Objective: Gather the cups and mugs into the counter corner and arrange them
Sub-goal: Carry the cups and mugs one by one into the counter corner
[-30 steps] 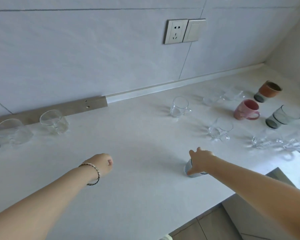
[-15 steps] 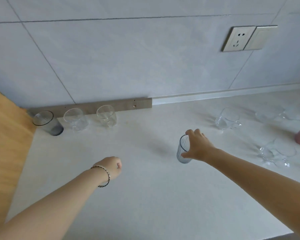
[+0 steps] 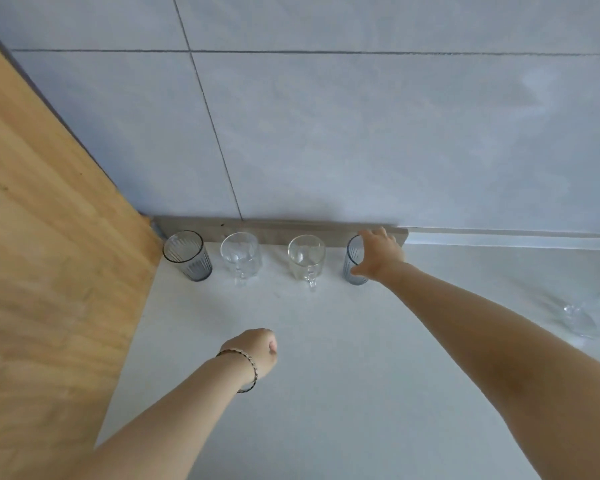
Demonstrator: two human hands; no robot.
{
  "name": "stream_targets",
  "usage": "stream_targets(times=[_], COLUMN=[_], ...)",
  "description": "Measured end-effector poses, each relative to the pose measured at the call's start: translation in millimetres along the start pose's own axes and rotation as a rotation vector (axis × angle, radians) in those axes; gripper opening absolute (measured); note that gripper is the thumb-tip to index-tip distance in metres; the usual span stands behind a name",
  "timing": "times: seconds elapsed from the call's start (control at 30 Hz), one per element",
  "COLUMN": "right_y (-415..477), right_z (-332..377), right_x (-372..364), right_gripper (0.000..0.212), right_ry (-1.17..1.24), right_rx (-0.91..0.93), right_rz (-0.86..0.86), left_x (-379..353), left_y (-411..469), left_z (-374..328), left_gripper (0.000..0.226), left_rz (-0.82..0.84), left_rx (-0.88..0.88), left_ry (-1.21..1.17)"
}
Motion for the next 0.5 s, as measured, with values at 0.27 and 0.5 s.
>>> stream_targets(times=[0.27, 0.5], right_y=[3, -71], right_z=[-5, -110], right_x=[-6, -26], right_gripper=[0.078, 0.076], right_ry=[0.135, 0.132], right_rx=[-0.039, -0.083], right_rz=[-0.008, 0.157], left_x=[1, -13], left_y=[20, 32], left_z=[-13, -68], left_gripper=[0.029, 0.028], left_rz=[0.033, 0.04], left_rx=[-0.033, -0.093], left_ry=[0.027, 0.057])
Point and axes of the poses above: each hand's wrist, its own y-axis towards the middle knuckle, its own x-axis out of the back of the hand, z = x × y, the point moved 4 cm from there along y, towards the middle knuckle, and after that the axes turned 9 degrees about -x, right-handed, at the moved point
